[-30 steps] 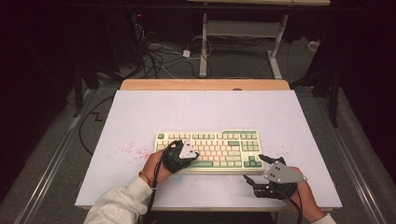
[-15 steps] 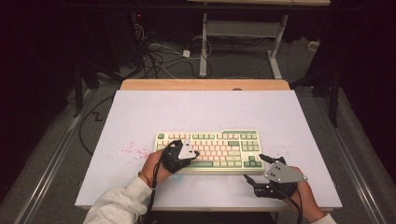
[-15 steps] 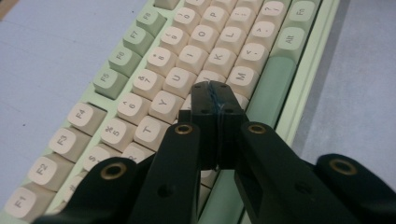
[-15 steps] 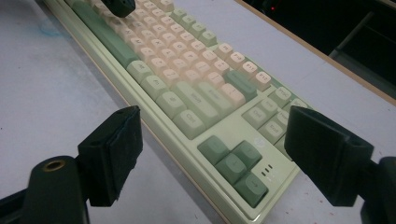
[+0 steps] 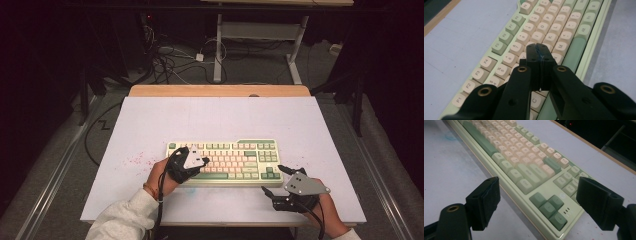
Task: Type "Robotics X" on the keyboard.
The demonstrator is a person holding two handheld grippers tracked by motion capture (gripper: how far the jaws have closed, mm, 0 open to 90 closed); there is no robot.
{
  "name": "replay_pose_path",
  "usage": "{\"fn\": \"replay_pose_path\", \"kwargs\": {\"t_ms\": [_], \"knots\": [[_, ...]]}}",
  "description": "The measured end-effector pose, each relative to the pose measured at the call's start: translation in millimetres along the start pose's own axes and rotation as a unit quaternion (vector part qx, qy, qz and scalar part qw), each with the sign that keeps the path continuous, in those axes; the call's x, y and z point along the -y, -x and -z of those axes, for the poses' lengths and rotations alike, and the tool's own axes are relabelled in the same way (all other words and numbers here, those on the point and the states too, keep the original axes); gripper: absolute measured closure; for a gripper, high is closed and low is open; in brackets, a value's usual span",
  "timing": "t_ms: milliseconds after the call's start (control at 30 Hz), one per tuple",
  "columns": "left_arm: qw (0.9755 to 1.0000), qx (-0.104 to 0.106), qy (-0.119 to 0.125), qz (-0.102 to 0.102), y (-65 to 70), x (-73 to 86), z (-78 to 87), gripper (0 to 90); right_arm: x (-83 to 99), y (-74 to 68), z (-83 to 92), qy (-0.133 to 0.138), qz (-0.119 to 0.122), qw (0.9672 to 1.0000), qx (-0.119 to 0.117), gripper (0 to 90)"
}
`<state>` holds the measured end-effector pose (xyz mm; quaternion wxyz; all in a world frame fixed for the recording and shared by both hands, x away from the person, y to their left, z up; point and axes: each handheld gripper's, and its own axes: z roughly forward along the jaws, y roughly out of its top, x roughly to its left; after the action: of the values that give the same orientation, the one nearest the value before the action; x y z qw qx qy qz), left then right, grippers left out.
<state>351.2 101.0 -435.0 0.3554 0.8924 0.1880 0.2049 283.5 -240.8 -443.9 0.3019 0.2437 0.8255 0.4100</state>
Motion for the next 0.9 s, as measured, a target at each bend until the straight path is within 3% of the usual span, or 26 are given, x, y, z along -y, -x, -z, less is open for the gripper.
{"fn": "replay_pose_path", "kwargs": {"t_ms": [667, 800, 900], "knots": [[0.9996, -0.023, 0.014, 0.008, -6.9, 12.3, 15.2, 83.0, 2.2, 4.8, -0.7, 0.001, -0.009, 1.0, 0.002, 20.2], [0.9994, -0.028, 0.019, 0.005, -7.2, 14.4, 19.2, 76.3, 2.2, 4.7, -0.8, 0.0, -0.009, 1.0, 0.001, 20.2], [0.9992, -0.035, 0.02, 0.0, -6.5, 16.1, 21.8, 62.7, 2.0, 5.1, -1.0, -0.002, -0.009, 1.0, 0.002, 20.2]]}}
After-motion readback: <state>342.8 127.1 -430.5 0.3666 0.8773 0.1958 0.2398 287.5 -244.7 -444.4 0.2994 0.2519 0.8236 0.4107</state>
